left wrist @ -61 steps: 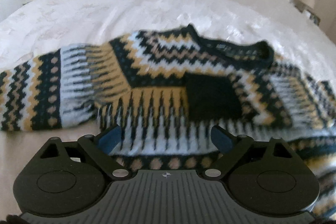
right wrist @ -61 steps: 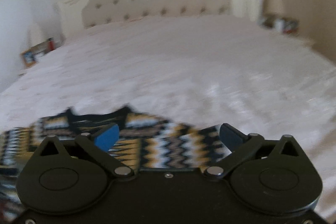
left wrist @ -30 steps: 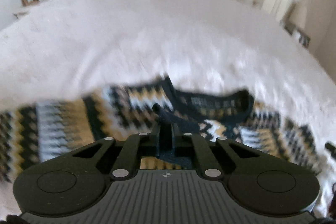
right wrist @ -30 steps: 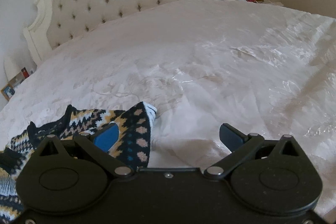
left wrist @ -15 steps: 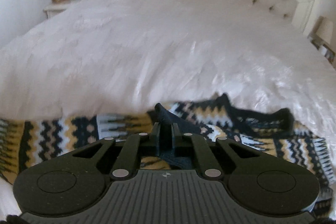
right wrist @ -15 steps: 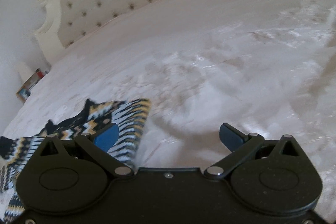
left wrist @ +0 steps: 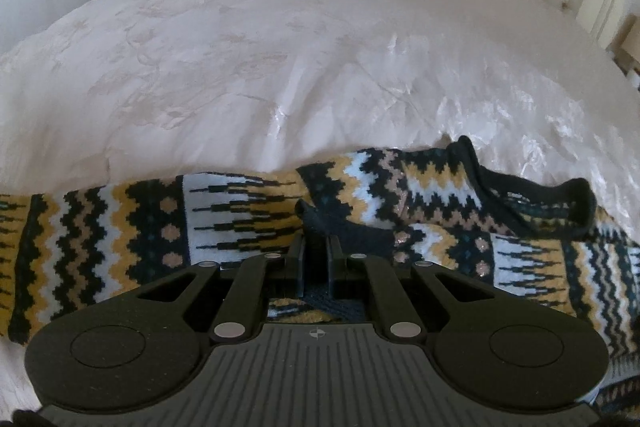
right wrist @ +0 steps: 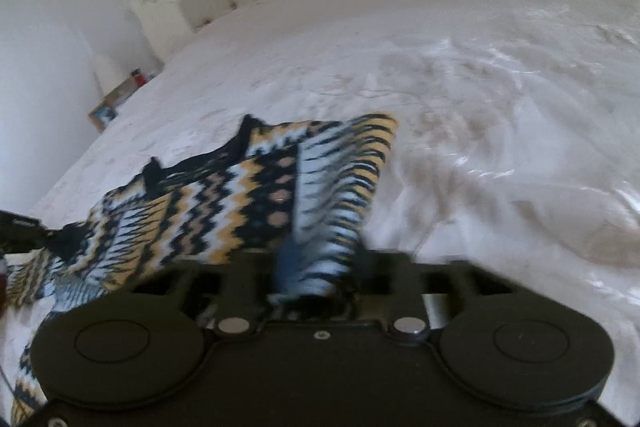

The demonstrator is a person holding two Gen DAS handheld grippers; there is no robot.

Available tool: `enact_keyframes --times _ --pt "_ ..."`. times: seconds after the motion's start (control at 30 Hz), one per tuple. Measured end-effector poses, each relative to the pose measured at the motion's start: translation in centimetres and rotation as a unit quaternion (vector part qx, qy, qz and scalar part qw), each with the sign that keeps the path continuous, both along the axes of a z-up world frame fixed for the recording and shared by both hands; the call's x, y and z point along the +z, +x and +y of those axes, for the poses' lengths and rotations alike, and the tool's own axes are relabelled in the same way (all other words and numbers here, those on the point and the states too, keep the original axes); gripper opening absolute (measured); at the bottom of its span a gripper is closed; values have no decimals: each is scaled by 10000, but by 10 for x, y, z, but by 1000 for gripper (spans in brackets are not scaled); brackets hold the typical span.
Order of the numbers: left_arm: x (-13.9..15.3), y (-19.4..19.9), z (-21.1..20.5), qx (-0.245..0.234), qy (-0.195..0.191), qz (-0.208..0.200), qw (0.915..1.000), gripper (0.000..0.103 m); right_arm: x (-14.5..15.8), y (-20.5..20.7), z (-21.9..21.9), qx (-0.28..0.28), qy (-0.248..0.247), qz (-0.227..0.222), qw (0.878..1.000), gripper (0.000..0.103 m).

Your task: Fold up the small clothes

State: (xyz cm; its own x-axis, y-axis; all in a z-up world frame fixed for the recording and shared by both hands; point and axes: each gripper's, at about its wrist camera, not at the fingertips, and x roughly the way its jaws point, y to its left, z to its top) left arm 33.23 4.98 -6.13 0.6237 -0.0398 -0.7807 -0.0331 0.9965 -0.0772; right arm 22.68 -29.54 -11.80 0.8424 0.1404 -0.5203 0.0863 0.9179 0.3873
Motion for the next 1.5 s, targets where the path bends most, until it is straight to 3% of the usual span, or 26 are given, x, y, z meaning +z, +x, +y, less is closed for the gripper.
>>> enact_keyframes --times 0.13,0.3,0.47,0.67,1.0,1.17,1.27,1.5 --pt "-8 3 -1 25 42 118 9999 13 6 -1 1 -183 -336 158 9991 22" --pt "-21 3 6 99 -47 220 9997 22 -5 0 -6 -327 -143 297 9989 27" --pt "-24 2 14 109 -266 198 9994 26 -4 -2 -11 -472 -111 227 9986 59" --pt "-21 0 18 116 -458 173 9987 31 -1 -8 -16 -531 17 99 9985 82" --pt "3 -18 30 80 -610 -40 9981 32 20 -26 -25 -921 -57 -458 9947 88" --pt "20 -30 47 52 -641 -215 9977 35 41 -38 -20 -975 -76 -840 9916 98" --pt "31 -37 61 37 -639 -255 9976 41 52 -42 -14 -963 53 -870 9915 100" --pt "58 -57 109 401 -683 -404 9960 42 71 -50 8 -792 707 -590 9926 103"
